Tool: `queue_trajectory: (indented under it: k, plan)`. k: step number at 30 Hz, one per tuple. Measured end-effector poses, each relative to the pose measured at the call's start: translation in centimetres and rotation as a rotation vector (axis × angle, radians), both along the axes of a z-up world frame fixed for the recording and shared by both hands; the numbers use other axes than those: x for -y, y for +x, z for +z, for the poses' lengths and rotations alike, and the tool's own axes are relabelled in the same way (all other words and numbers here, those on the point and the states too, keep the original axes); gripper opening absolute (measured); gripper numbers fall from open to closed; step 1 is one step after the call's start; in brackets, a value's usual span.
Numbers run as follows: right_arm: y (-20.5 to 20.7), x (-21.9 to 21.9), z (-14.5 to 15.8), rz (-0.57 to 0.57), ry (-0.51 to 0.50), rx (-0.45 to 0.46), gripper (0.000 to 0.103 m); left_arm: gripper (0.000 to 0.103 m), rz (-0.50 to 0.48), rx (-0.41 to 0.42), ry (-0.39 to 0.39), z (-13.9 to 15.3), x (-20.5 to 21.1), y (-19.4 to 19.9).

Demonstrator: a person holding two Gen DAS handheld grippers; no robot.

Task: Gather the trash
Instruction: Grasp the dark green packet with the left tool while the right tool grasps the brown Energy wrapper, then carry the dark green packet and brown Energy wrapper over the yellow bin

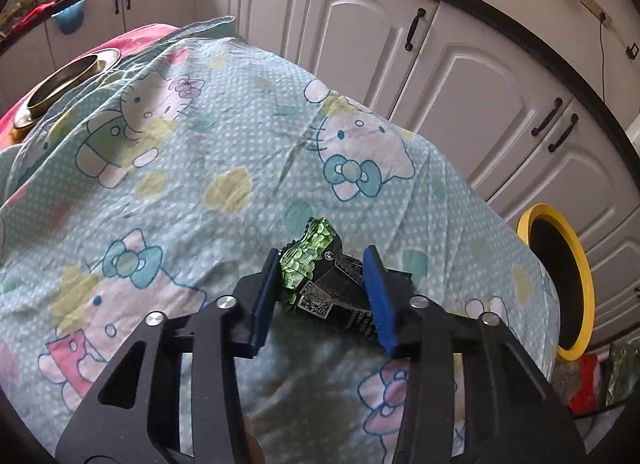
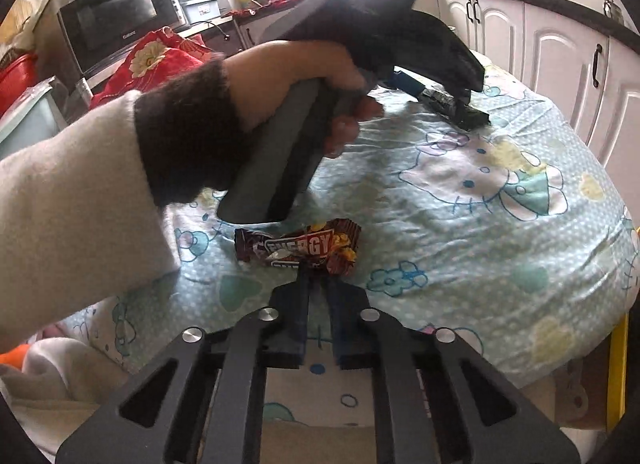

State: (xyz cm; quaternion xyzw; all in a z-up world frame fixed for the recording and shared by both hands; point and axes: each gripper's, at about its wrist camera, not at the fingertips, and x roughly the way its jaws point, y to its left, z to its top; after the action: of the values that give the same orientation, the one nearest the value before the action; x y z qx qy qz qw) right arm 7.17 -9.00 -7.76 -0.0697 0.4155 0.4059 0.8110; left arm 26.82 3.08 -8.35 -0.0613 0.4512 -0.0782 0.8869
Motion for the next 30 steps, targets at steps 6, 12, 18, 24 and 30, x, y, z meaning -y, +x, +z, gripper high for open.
queue_trajectory:
  k: [6, 12, 18, 24, 30]
  plan:
    - [-0.1, 1.5, 0.7, -0.008, 0.011, 0.019, 0.006, 0.019, -0.021, 0.018, -0.026, 0.8, 0.5, -0.7]
    - [0.8, 4.9, 1.7, -0.07, 0.03, 0.048, 0.005, 0.017, -0.031, 0.057, -0.035, 2.5, 1.5, -1.1]
    - [2.3, 9.6, 2.8, -0.181, 0.057, 0.068, 0.005, 0.016, -0.044, 0.088, -0.053, 3.9, 3.2, -1.2]
    - [3.7, 14.2, 4.1, -0.317, 0.073, 0.096, 0.005, 0.016, -0.086, 0.114, -0.068, 5.2, 5.9, -1.4]
    - [4.7, 18.5, 5.3, -0.446, 0.088, 0.133, 0.005, 0.016, -0.132, 0.135, -0.089, 6.2, 9.1, -1.6]
